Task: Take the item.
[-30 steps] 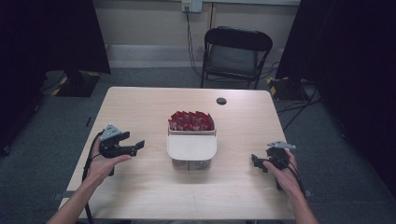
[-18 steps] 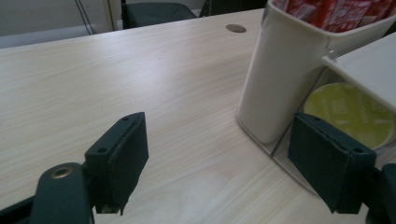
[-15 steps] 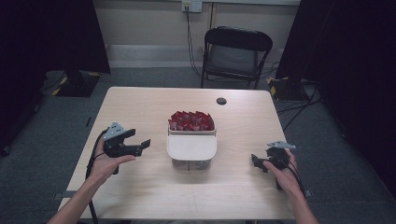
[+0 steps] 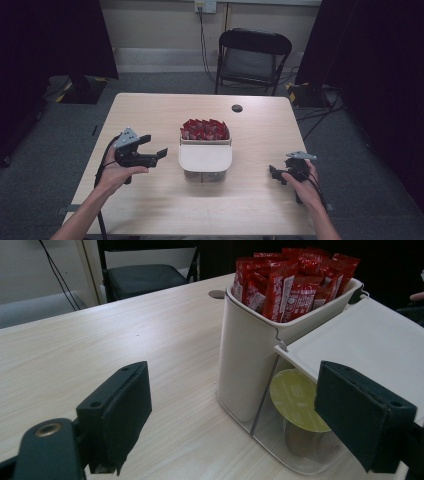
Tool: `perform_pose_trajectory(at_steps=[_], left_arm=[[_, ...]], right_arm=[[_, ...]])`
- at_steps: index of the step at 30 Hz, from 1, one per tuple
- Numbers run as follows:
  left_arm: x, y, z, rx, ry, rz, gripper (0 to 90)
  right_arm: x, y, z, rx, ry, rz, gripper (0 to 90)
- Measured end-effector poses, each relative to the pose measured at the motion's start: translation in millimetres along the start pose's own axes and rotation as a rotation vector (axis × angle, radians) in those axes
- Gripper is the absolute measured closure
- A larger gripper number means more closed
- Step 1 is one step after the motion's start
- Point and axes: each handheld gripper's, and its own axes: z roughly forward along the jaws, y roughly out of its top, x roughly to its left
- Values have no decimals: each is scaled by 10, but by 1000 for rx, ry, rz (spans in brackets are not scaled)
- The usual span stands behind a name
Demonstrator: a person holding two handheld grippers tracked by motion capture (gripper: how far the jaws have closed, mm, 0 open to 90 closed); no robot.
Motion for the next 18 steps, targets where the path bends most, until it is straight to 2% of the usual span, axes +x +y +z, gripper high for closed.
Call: perform_pose_trajectory(at_steps=[8, 13, 15, 17, 18], left_arm=[[-26, 113, 55, -24, -12, -3, 155], [-39, 180, 100, -24, -29, -18, 177], [-42, 219, 122, -29, -68, -42, 211], [-57, 260, 143, -40, -67, -26, 233], [-81, 290, 175, -29, -56, 10, 239]], right_arm=[[0, 1, 1, 0, 0, 0, 125], [-1, 1, 1, 0, 0, 0, 125], [-1, 1, 1, 0, 0, 1, 125], [0, 1, 1, 0, 0, 0, 125], [-1, 1, 1, 0, 0, 1, 125]])
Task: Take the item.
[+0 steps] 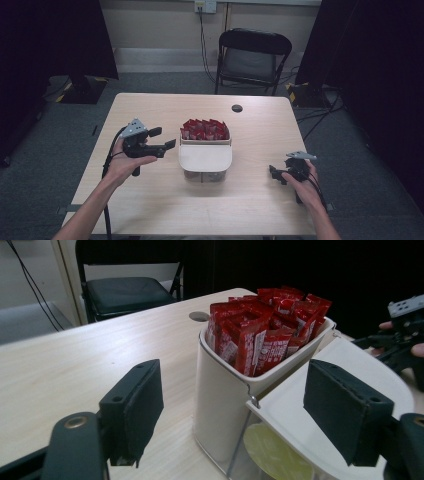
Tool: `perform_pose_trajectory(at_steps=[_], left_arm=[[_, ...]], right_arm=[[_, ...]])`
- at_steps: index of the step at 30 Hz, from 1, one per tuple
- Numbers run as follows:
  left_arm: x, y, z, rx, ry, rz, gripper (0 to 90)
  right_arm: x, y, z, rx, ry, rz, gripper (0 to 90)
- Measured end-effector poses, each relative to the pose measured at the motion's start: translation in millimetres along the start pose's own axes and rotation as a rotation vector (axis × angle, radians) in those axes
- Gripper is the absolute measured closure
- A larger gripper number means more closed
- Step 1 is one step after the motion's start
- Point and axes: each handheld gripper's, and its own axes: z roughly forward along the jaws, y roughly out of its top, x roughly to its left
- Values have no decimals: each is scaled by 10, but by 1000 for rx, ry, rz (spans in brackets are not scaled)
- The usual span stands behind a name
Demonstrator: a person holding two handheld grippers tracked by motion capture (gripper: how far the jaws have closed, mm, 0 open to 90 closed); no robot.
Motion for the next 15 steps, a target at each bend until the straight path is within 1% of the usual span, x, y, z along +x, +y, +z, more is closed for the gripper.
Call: perform_pose_trajectory(at_steps=[3, 4, 7, 9, 11, 12, 13, 15], left_arm=[[-13, 25, 31, 1, -9, 4, 246], [-23, 54, 60, 2, -8, 5, 271], [-28, 97, 95, 2, -6, 9, 303], [-34, 122, 119, 5, -5, 23, 311], [-48, 150, 152, 7, -17, 20, 320], [-54, 164, 170, 9, -17, 27, 329], [-61, 185, 206, 9, -27, 18, 346], [-64, 202, 245, 14, -26, 25, 385]], right_arm=[[0, 0, 0, 0, 1, 1, 125], [-1, 0, 0, 0, 1, 1, 125], [-1, 0, 0, 0, 2, 1, 125], [-1, 0, 0, 0, 2, 1, 125], [-1, 0, 0, 0, 2, 1, 126], [-1, 0, 0, 0, 2, 1, 126], [-1, 0, 0, 0, 2, 1, 125], [-1, 0, -1, 0, 2, 1, 126]])
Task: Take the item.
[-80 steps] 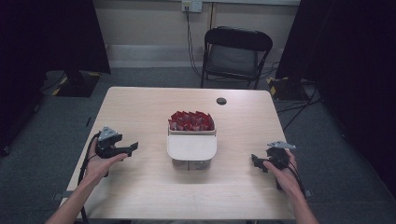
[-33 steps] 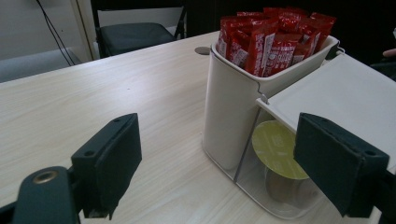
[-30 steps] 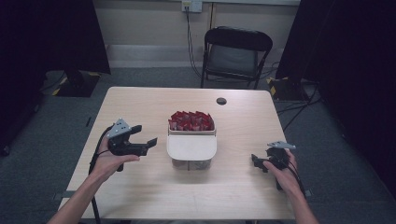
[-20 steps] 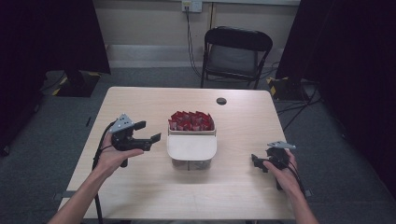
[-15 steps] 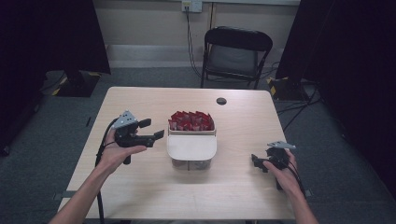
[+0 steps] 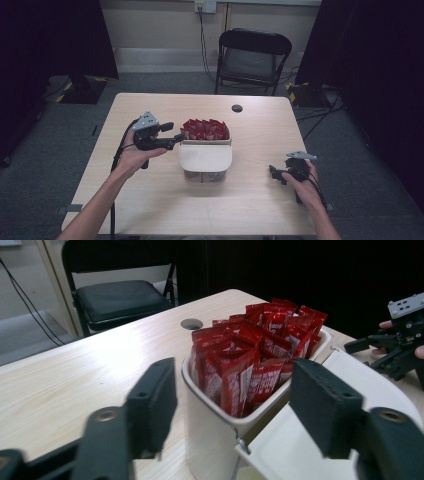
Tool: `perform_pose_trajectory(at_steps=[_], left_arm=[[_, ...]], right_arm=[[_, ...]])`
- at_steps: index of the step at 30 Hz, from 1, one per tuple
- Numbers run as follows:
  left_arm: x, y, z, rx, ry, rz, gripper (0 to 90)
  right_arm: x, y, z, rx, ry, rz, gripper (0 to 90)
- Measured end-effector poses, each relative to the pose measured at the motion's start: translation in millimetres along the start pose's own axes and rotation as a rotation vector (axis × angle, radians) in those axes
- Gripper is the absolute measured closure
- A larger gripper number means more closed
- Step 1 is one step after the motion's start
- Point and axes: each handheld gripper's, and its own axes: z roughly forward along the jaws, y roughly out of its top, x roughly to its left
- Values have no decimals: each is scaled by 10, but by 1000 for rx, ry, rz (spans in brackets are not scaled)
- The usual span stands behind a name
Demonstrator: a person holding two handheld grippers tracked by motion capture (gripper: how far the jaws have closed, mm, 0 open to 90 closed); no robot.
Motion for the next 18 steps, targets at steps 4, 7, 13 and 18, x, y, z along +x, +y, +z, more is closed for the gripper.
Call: perform_pose_trajectory(at_steps=[4, 7, 13, 18], left_arm=[[-1, 26, 47, -3, -2, 4, 418], [-1, 50, 76, 1, -8, -2, 451], [0, 52, 122, -6, -9, -3, 484], [11, 26, 128, -14, -11, -4, 600]], right_arm=[[0, 0, 0, 0, 0, 0, 125], [0, 0, 0, 0, 0, 0, 126], [0, 0, 0, 0, 0, 1, 126], [0, 0, 0, 0, 0, 1, 126]])
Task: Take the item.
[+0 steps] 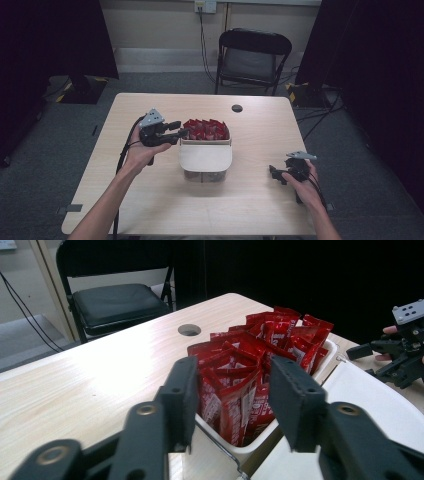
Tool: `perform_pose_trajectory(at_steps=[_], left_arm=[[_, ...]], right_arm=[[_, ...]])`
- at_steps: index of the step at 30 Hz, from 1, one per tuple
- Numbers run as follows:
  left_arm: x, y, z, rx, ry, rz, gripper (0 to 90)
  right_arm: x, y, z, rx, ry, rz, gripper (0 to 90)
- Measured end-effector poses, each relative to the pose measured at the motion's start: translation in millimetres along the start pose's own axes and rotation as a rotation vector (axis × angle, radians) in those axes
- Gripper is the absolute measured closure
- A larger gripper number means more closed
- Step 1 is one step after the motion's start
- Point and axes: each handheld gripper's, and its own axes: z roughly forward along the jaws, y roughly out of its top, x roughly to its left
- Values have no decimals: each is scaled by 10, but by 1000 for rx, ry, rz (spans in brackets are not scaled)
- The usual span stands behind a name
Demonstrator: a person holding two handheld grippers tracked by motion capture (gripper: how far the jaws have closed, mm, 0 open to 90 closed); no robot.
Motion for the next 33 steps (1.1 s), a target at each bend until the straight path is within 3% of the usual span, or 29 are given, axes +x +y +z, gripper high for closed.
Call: perform_pose_trajectory(at_steps=[2, 4, 6, 8, 13, 18, 21, 33], left_arm=[[6, -10, 5, 9, 2, -10, 612], [12, -14, 11, 15, 14, 12, 643], [12, -19, 14, 15, -3, -4, 647], [5, -19, 17, 24, -3, 20, 682], [-13, -27, 57, 38, -24, 0, 710], [-41, -39, 91, 44, -5, 22, 764], [-36, -50, 104, 48, -21, 31, 791], [-21, -58, 136, 49, -47, -4, 887]], right_arm=[[0, 0, 0, 0, 0, 0, 126], [0, 0, 0, 0, 0, 0, 126], [0, 0, 0, 0, 0, 0, 126], [0, 0, 0, 0, 0, 0, 126], [0, 0, 0, 0, 0, 0, 126], [0, 0, 0, 0, 0, 0, 126], [0, 0, 0, 0, 0, 0, 126], [1, 0, 0, 0, -1, -1, 126]])
